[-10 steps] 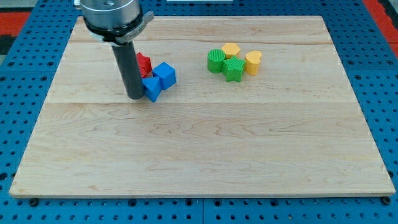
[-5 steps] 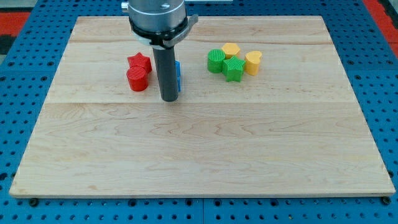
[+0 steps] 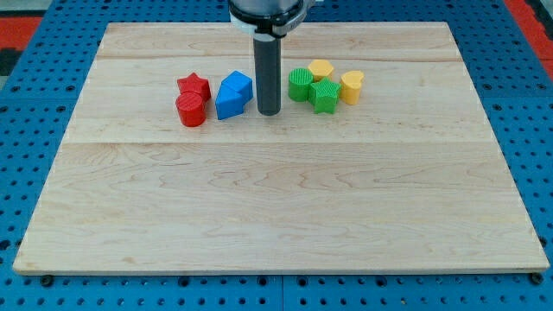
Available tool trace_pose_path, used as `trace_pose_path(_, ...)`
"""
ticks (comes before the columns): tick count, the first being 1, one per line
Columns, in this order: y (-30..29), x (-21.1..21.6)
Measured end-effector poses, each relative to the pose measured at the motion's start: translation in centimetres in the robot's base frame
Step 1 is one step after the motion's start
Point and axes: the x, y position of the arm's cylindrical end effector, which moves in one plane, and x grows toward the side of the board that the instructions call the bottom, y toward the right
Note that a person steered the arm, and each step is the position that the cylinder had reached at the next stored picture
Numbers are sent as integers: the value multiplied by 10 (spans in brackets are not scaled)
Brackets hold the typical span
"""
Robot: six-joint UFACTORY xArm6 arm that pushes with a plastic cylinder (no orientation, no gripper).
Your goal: Place the blue triangle at the bottom of the blue cube
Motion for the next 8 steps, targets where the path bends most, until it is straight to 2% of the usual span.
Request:
trace_pose_path(2, -29, -38)
trace_pose_path(4, -17, -48)
trace_pose_path(6, -30, -92)
trace_pose_path(7, -66, -92)
trace_pose_path(8, -83, -71)
